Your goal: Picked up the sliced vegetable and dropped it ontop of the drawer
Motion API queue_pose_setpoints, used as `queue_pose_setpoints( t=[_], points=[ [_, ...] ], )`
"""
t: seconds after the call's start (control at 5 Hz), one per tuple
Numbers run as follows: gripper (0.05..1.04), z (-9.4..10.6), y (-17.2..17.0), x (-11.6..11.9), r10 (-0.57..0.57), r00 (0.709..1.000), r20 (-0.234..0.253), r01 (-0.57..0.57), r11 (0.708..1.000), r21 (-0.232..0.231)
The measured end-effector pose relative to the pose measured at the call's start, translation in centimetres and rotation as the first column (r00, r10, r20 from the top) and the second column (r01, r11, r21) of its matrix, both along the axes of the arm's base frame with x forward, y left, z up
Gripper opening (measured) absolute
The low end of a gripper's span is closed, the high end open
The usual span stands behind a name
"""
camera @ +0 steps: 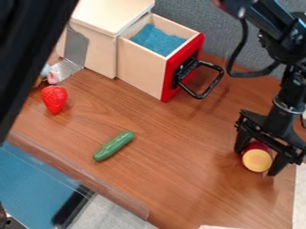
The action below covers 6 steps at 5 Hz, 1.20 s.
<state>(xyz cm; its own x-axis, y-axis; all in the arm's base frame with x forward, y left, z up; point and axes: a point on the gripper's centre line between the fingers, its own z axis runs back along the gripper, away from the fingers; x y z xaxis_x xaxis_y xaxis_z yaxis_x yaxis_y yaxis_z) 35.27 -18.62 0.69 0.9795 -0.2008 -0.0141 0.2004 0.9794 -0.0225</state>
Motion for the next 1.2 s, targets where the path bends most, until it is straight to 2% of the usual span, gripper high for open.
queue_pose_setpoints(
  t=[0.2,0.4,0.6,0.8,1.0,1.2],
  points=[
    [0.88,0.0,0.1,0.0,0.003,1.0,0.008,-0.003,1.0,0.017],
    [0.88,1.1,0.4,-0.2,-0.019,0.999,0.032,0.018,1.0,0.015],
    [0.88,6.9,2.2,0.2,-0.019,0.987,0.159,0.023,0.999,-0.025],
    [0.88,10.8,6.8,1.5,0.038,0.967,0.25,-0.027,0.998,-0.049],
    [0.88,12.8,11.6,2.3,0.094,0.955,0.281,-0.084,0.995,-0.048],
    [0.879,13.9,16.4,3.4,0.179,0.939,0.294,-0.165,0.984,-0.07]
  ],
)
